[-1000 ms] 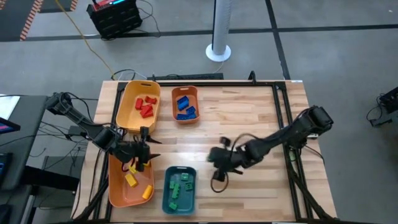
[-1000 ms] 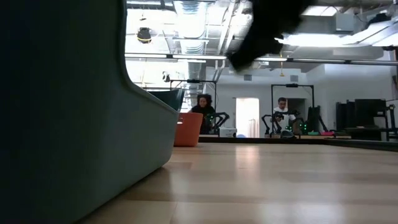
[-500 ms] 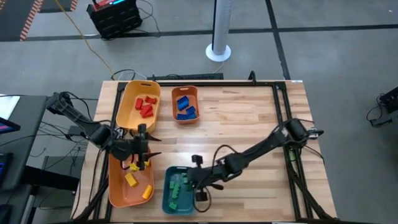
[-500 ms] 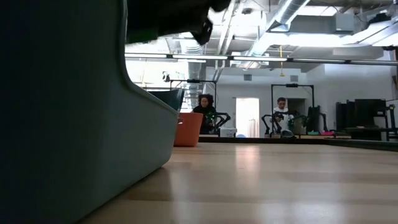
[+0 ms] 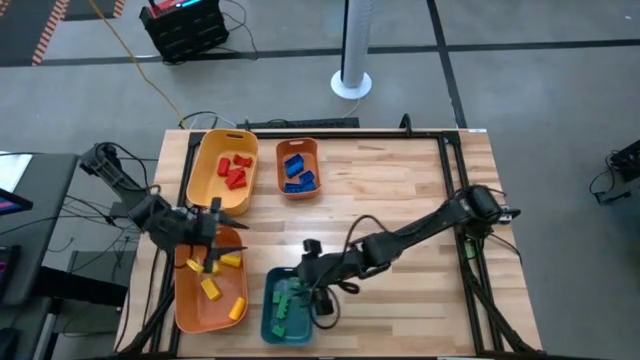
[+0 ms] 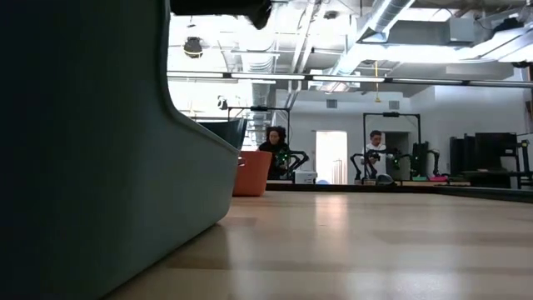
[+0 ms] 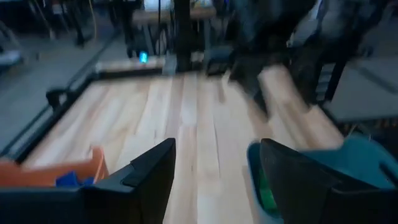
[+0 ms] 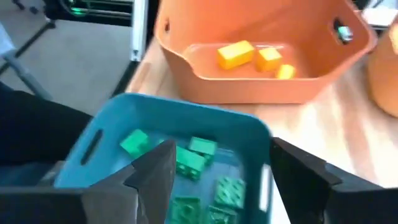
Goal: Sort blocks
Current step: Return to Home Position
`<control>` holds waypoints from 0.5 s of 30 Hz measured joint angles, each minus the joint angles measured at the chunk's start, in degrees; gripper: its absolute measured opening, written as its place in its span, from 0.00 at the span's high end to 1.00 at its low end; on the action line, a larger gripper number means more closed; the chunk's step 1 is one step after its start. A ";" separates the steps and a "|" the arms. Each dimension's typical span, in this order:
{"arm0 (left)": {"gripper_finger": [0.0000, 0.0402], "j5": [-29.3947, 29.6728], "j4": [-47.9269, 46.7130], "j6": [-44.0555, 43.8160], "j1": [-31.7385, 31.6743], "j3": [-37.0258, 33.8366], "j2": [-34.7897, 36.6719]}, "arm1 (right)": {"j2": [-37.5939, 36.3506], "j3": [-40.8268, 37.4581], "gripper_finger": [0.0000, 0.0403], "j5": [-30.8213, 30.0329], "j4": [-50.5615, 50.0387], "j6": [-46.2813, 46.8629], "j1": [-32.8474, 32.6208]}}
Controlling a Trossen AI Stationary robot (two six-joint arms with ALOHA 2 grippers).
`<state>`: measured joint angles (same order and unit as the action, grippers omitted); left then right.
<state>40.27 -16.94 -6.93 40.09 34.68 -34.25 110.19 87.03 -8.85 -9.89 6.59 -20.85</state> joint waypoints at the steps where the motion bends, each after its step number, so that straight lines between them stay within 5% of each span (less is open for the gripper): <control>1: 0.43 -0.02 2.24 1.52 -0.04 -1.35 1.75 | -1.06 -1.43 0.35 -0.26 0.22 -0.03 0.28; 15: 0.55 -1.11 15.69 9.28 -9.57 -17.82 22.61 | -27.75 -41.19 0.41 -11.78 29.32 3.79 2.26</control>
<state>39.16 -1.25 2.35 30.52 16.86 -11.63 82.43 45.83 -20.63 19.43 10.38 -18.58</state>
